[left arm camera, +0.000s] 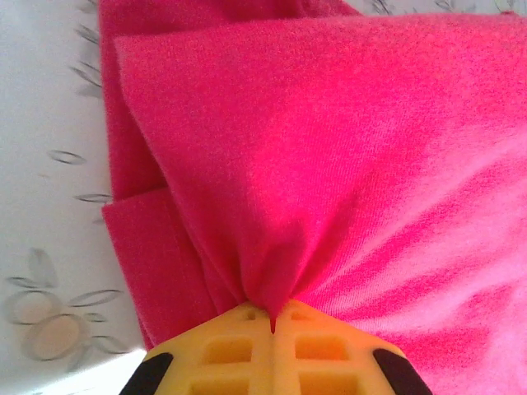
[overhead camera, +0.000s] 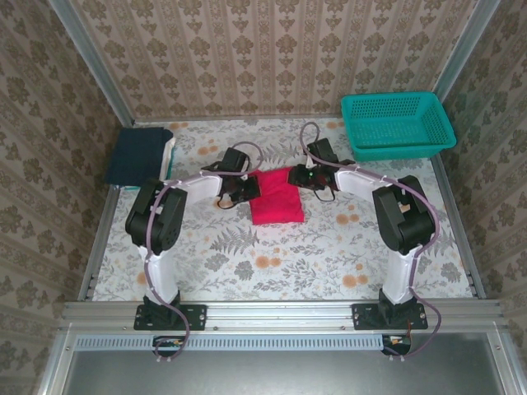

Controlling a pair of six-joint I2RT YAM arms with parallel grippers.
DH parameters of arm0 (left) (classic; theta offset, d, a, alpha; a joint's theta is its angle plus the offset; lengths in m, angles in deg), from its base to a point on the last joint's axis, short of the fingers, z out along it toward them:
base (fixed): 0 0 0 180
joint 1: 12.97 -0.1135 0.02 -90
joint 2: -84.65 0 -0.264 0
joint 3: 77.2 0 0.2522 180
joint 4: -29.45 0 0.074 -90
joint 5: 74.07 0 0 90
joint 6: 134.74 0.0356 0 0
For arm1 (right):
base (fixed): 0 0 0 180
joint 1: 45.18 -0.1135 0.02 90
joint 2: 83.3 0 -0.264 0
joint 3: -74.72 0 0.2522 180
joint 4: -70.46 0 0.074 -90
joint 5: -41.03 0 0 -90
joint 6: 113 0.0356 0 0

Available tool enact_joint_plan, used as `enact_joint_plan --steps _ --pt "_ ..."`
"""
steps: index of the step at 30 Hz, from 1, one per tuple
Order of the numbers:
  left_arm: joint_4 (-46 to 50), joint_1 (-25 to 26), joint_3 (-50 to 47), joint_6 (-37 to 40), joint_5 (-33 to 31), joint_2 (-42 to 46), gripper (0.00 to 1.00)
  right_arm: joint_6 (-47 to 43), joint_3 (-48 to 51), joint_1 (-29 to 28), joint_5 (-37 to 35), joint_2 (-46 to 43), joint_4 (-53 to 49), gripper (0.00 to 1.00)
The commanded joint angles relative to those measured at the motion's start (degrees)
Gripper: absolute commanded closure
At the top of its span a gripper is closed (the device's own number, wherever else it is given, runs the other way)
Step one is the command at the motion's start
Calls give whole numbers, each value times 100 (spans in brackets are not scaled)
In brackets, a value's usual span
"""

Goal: Fold and stack the t-shirts

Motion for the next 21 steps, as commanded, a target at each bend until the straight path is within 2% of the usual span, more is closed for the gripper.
enact_joint_plan --steps 1,3,5,10,11,13,15,16,21 --pt "182 -189 -88 431 76 282 88 152 229 -37 -273 -528 306 40" --pt "182 -373 -96 509 46 442 73 164 324 -79 -312 -600 342 30" --pt "158 -361 -192 509 -62 673 61 154 360 -111 -316 -584 322 26" --pt "-26 -280 -875 190 -644 1369 40 171 302 -273 -178 -322 340 24" --pt "-98 -266 -1029 93 -693 1447 36 172 256 -316 -151 -237 331 26" --pt "-353 -260 -1277 -109 -592 1479 35 198 163 -381 -98 -68 314 32" --pt "-573 -260 -1406 -295 -492 1386 34 203 81 -433 -92 99 282 32" --pt "-644 -57 -1412 -363 -450 1292 34 190 40 -453 -87 184 236 32" --pt "-1091 180 -1304 -723 -199 824 33 246 33 -558 32 408 270 33"
